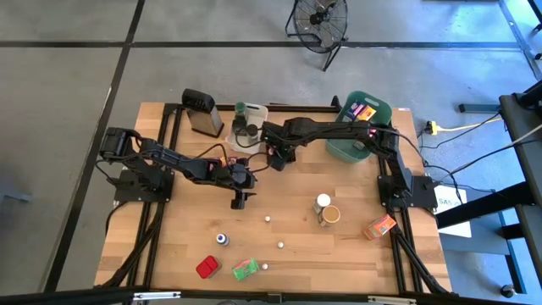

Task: Pick & Place Kitchen Items
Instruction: Put the large red food coloring bottle into the black bin

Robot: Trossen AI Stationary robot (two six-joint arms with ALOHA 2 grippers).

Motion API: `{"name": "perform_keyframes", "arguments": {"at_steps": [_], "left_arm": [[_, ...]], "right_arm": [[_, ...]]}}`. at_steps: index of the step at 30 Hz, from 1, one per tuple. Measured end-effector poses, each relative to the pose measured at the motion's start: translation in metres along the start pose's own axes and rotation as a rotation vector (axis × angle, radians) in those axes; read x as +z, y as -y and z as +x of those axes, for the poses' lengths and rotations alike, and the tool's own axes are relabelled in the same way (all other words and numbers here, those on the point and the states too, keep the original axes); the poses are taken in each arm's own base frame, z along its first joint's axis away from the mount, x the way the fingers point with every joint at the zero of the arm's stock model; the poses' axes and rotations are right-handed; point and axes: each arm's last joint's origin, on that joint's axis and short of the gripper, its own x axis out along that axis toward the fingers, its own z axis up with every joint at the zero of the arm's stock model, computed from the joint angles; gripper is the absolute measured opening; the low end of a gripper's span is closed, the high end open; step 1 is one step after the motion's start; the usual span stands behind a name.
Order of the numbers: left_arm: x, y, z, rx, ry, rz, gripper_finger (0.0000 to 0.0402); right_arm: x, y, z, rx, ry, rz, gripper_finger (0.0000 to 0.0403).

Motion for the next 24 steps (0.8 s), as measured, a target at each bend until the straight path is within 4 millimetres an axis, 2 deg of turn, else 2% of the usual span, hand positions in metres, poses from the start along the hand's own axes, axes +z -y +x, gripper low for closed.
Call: {"name": "perform_keyframes", "arguments": {"at_steps": [7,21,24], "left_arm": [[0.0000,0.0000,0.0000,0.000,0.000,0.000,0.0231],[-0.0007,0.0001,0.0000,-0.001,-0.008,-0.008,0.0232],[-0.0007,0.0001,0.0000,0.000,-0.007,-0.008,0.0232]], "right_arm": [[-0.0024,0.0028,-0.0002,-0.076,-0.013,0.020,0.0121],[-0.0032,0.0032,-0.0008,-0.082,-0.019,0.021,0.0121],[-0.0042,0.0051,-0.0096,-0.110,-0.005,0.036,0.0121]]}}
